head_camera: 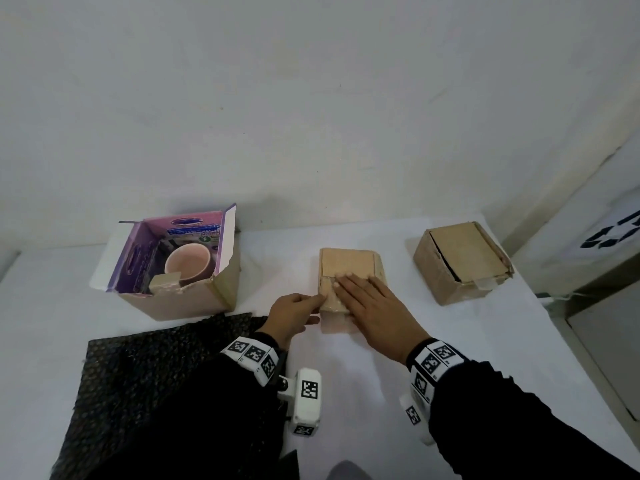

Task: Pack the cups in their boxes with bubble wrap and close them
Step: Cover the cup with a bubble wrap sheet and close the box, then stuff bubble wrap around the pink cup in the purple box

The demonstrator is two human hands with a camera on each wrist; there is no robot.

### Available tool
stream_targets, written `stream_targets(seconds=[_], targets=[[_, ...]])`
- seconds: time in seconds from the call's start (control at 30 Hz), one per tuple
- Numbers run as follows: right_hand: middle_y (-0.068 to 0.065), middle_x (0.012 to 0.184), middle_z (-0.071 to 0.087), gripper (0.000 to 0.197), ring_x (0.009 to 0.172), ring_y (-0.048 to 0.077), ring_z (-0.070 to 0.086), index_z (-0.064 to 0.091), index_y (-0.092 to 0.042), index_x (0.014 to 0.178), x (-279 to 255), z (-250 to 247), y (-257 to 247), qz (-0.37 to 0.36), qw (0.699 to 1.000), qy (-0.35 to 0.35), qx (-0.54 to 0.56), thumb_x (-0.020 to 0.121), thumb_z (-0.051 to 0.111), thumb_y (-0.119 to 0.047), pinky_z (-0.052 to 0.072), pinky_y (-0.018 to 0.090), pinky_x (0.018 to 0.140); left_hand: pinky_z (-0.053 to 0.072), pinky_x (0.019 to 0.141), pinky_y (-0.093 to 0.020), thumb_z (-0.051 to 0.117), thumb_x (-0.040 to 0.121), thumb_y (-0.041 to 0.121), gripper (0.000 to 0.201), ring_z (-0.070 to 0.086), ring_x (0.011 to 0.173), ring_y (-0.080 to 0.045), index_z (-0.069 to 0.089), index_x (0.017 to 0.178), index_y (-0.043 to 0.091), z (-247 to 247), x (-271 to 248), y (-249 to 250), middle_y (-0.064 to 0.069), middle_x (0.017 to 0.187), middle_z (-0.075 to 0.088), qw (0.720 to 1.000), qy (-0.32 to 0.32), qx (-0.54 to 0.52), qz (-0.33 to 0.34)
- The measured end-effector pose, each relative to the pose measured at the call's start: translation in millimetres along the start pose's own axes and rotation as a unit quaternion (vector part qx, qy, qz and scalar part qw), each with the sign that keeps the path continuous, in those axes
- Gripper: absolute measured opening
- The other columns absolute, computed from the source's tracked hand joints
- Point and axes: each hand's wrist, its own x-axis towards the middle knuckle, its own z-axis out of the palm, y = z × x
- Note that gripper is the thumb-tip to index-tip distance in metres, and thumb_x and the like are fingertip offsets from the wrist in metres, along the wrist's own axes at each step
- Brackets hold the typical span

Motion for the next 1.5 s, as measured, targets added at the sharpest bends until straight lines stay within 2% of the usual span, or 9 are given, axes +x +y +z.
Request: stream_targets(seconds=[0.1,0.23,0.4,0.6,0.8,0.97,1.17,1.33,1.5], targets=[[0.009,0.143,0.052,0.046,0.132,0.027,0.049,0.049,-0.009,0.140,-3,1,1,-0.006,0.999,0.046,0.004,0.096,0.041,-0.019,0.041,0.044,0.108,0.051,0.067,-0.027,0.073,0.084,0.033,0.043,0.073,0.083,-0.021,0.059,0.122,0.018,-2,-2,-5,-0.009,0.098,0.073,0.998,-0.012,0.003,0.059],[0.007,0.120,0.067,0.037,0.109,0.027,0.062,0.067,-0.011,0.119,-6,-1,1,0.025,0.991,0.130,0.031,0.082,0.074,-0.012,0.050,0.039,0.091,0.058,0.073,-0.031,0.069,0.089,0.029,0.048,0.070,0.083,-0.016,0.053,0.133,0.031,4,2,-15,-0.001,0.112,0.066,0.957,0.016,0.143,0.250],[0.006,0.101,0.066,0.019,0.092,0.026,0.061,0.068,-0.010,0.097,7,-3,15,0.058,0.985,0.146,0.071,0.079,0.073,-0.008,0.049,0.035,0.078,0.053,0.087,-0.038,0.059,0.095,0.031,0.037,0.069,0.072,-0.011,0.058,0.132,0.025,15,13,-8,-0.002,0.125,0.060,0.898,0.043,0.295,0.323],[0.004,0.088,0.060,0.020,0.082,0.027,0.054,0.057,-0.015,0.084,20,-16,32,0.092,0.990,0.102,0.034,0.073,0.074,-0.015,0.039,0.034,0.063,0.048,0.088,-0.031,0.059,0.095,0.026,0.040,0.066,0.086,-0.020,0.056,0.135,0.023,27,19,11,-0.006,0.122,0.063,0.881,0.074,0.354,0.304],[0.003,0.084,0.056,0.020,0.078,0.025,0.054,0.056,-0.014,0.076,26,-27,33,0.136,0.981,0.075,0.114,0.070,0.074,-0.008,0.043,0.033,0.058,0.050,0.088,-0.032,0.059,0.093,0.038,0.046,0.064,0.092,-0.008,0.050,0.138,0.033,19,-11,6,0.008,0.117,0.063,0.863,0.063,0.423,0.270],[-0.003,0.095,0.053,0.013,0.087,0.016,0.052,0.058,-0.018,0.088,47,-31,-6,0.074,0.965,0.041,0.247,0.079,0.068,-0.018,0.045,0.030,0.070,0.050,0.089,-0.032,0.063,0.088,0.042,0.030,0.064,0.095,-0.016,0.068,0.114,0.027,-30,-40,-31,0.004,0.106,0.067,0.865,0.114,0.440,0.212],[-0.001,0.103,0.056,0.019,0.096,0.019,0.056,0.060,-0.023,0.101,60,-19,-99,-0.013,0.941,-0.145,0.305,0.084,0.067,-0.029,0.048,0.037,0.082,0.049,0.090,-0.040,0.066,0.084,0.034,0.020,0.060,0.101,-0.026,0.070,0.102,0.026,-127,-88,-83,0.000,0.105,0.064,0.854,0.219,0.441,0.165],[0.002,0.125,0.051,0.043,0.116,0.022,0.045,0.050,-0.026,0.125,65,6,-165,-0.061,0.933,-0.242,0.259,0.087,0.065,-0.037,0.043,0.039,0.095,0.037,0.102,-0.050,0.068,0.076,0.060,0.077,0.037,0.130,-0.033,0.038,0.142,0.034,-201,-115,-115,-0.002,0.146,0.032,0.818,0.139,0.558,-0.024],[-0.003,0.134,0.044,0.062,0.125,0.025,0.035,0.044,-0.032,0.131,68,32,-219,0.028,0.960,-0.225,0.166,0.084,0.044,-0.073,0.032,0.045,0.099,0.041,0.103,-0.048,0.071,0.070,0.065,0.091,0.029,0.132,-0.032,0.029,0.146,0.036,-234,-109,-145,-0.001,0.149,0.026,0.796,0.060,0.602,0.023]])
